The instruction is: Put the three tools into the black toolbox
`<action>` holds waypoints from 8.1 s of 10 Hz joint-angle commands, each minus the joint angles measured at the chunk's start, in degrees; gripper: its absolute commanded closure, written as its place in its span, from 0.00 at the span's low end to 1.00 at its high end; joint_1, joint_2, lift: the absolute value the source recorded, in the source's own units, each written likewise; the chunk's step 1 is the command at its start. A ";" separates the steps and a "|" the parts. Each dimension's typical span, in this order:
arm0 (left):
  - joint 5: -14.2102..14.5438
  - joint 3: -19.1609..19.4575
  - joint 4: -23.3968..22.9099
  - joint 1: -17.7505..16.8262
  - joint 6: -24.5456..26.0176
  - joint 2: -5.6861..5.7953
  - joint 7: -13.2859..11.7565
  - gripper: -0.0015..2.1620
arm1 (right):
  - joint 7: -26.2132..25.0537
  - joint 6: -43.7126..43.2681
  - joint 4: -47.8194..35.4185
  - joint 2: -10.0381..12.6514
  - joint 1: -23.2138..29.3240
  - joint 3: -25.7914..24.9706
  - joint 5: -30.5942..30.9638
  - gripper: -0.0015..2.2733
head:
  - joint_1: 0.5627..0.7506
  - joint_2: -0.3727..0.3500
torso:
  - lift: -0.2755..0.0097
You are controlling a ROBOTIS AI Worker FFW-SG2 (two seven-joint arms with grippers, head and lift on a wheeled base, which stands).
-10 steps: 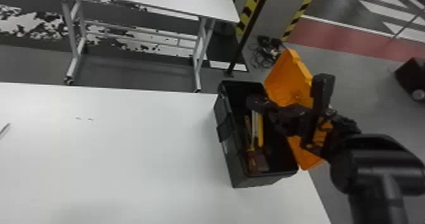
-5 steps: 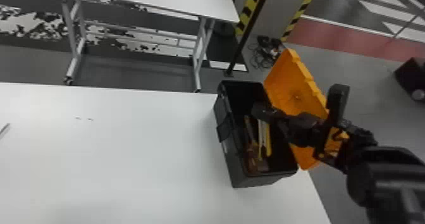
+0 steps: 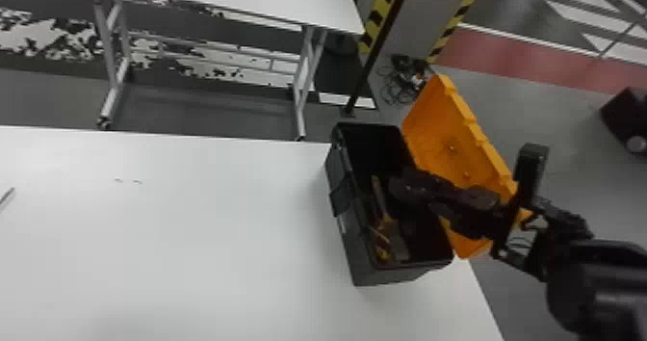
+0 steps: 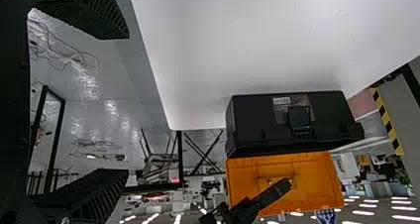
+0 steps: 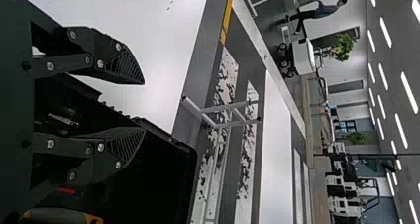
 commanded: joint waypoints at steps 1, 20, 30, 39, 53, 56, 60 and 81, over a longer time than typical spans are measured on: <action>-0.25 0.01 -2.01 0.98 0.59 -0.13 2.60 0.02 | 0.26 13.85 -3.03 0.25 0.54 -3.39 -5.52 0.03 | 0.70 0.03 | 0.79; -34.00 5.72 13.81 -31.80 0.59 18.59 1.20 0.04 | 0.17 21.06 -16.30 15.90 15.48 0.38 -12.73 0.03 | 0.70 0.98 | 0.79; -44.72 -16.34 44.75 -51.67 0.59 21.49 6.65 0.04 | 0.87 20.00 -14.19 15.81 15.92 -0.58 -12.99 0.03 | 0.70 0.96 | 0.79; -43.05 -20.03 64.52 -60.63 -4.57 17.01 18.25 0.04 | 1.31 18.77 -9.35 14.84 12.49 -0.32 -12.46 0.03 | 0.70 0.95 | 0.79; -39.80 -19.77 71.64 -63.27 -15.47 15.25 21.59 0.58 | 0.61 18.77 -8.21 14.84 10.12 3.11 -8.68 0.03 | 0.70 0.90 | 0.79; -39.62 -19.33 67.07 -62.65 -8.26 15.25 19.57 0.86 | 0.17 18.77 -7.68 14.84 8.89 4.78 -7.37 0.03 | 0.70 0.88 | 0.79; -34.70 -15.81 57.14 -58.96 -2.64 15.07 17.81 0.89 | -0.62 19.13 -6.89 14.84 7.92 5.66 -6.49 0.03 | 0.70 0.87 | 0.79; -2.01 -19.86 8.98 -26.44 0.59 2.33 2.17 0.89 | -6.16 50.18 -14.10 14.67 -5.00 5.75 -8.77 0.04 | 0.70 0.03 | 0.79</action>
